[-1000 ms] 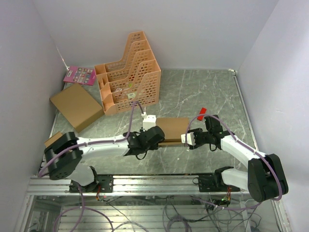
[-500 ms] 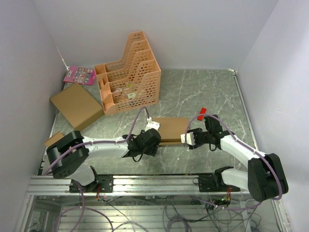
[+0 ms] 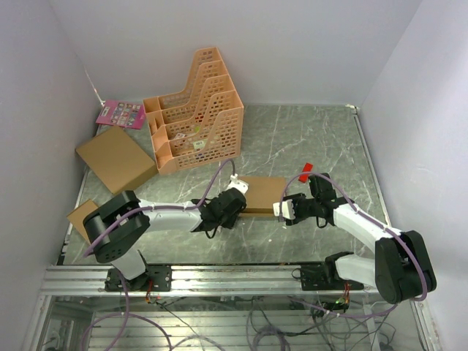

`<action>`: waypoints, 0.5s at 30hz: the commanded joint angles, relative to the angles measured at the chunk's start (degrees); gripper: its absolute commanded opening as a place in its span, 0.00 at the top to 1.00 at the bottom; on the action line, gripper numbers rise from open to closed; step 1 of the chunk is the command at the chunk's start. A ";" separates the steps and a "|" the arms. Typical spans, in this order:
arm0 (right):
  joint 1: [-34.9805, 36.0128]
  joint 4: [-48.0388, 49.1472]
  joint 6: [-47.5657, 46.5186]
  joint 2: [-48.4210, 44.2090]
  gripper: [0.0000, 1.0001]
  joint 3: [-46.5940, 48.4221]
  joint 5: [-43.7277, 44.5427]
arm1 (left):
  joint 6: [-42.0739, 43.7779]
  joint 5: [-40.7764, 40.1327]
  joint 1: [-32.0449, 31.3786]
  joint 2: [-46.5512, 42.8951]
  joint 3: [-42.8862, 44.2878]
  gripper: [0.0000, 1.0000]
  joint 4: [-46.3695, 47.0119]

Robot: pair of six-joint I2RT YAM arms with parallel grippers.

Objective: Fold the paper box

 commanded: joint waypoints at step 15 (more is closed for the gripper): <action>0.62 -4.65 1.54 1.95 0.56 -0.85 1.63 | -0.96 -2.11 3.33 -6.19 -1.22 0.51 9.06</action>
